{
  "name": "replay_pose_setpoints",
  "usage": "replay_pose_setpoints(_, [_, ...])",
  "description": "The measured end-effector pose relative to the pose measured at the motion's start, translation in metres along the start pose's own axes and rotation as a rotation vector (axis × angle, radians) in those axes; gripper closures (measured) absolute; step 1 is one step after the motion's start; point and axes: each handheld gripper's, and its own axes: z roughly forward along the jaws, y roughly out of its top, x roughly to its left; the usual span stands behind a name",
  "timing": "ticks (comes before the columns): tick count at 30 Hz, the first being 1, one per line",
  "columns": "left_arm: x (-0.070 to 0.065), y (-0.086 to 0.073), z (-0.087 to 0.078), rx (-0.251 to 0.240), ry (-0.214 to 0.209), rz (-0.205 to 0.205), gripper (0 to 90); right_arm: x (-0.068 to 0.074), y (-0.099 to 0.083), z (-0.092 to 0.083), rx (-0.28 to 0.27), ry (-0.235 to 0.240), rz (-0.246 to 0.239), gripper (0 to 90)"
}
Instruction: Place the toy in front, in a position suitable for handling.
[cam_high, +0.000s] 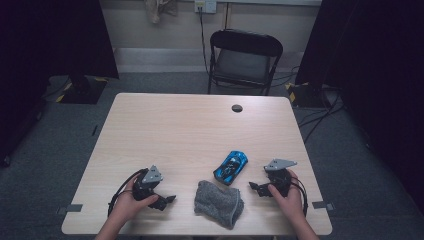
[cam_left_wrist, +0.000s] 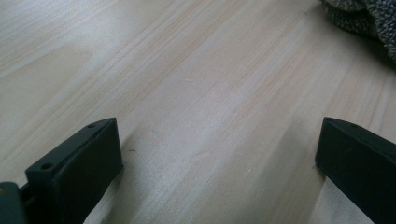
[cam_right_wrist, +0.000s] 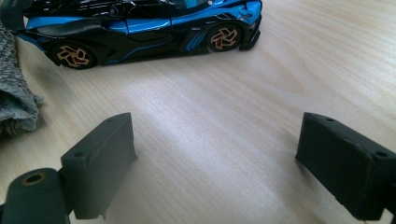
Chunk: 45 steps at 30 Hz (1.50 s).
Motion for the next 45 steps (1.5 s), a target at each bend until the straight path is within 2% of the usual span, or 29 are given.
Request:
replay_pose_setpoints(8, [0.001,0.003,0.0,0.023,-0.009,0.004,0.1,0.0,0.0,0.0,0.001,0.002,-0.002,10.7])
replay_pose_setpoints(10, [0.0,0.006,-0.001,0.034,-0.006,0.004,3.7,0.0,0.0,0.0,0.0,0.003,-0.002,10.7])
replay_pose_setpoints(13, [0.0,0.01,-0.002,0.029,-0.005,-0.006,19.1,0.0,0.0,0.0,-0.001,0.004,-0.003,10.7])
replay_pose_setpoints(16, [-0.001,0.014,-0.002,0.043,-0.005,0.003,16.2,0.0,0.0,0.0,-0.001,0.004,-0.003,10.7])
replay_pose_setpoints(18, [-0.002,0.019,-0.002,0.035,-0.011,0.01,16.5,0.0,0.0,0.0,-0.001,0.004,-0.003,10.7])
replay_pose_setpoints(21, [-0.003,0.033,-0.005,0.014,-0.037,-0.017,15.8,0.0,0.0,0.0,-0.001,0.005,-0.003,10.7])
replay_pose_setpoints(24, [-0.005,0.044,-0.005,0.015,-0.026,-0.02,15.7,0.0,0.0,0.0,-0.001,0.004,-0.003,10.7])
replay_pose_setpoints(28, [-0.007,0.059,-0.003,-0.019,-0.049,-0.057,15.6,0.0,0.0,0.0,-0.001,0.005,-0.003,10.7])
replay_pose_setpoints(32, [-0.01,0.07,0.001,0.001,-0.06,-0.05,15.6,0.0,0.0,0.0,-0.002,0.005,-0.003,10.7])
replay_pose_setpoints(37, [-0.017,0.093,0.013,-0.009,-0.07,-0.085,15.6,0.0,0.0,0.0,-0.001,0.004,-0.003,10.7])
replay_pose_setpoints(42, [-0.021,0.111,0.023,0.002,-0.096,-0.081,15.6,0.0,0.0,0.0,-0.001,0.004,-0.003,10.7])
replay_pose_setpoints(45, [-0.025,0.119,0.029,0.007,-0.096,-0.076,16.3,0.0,0.0,0.0,-0.002,0.005,-0.003,10.7])
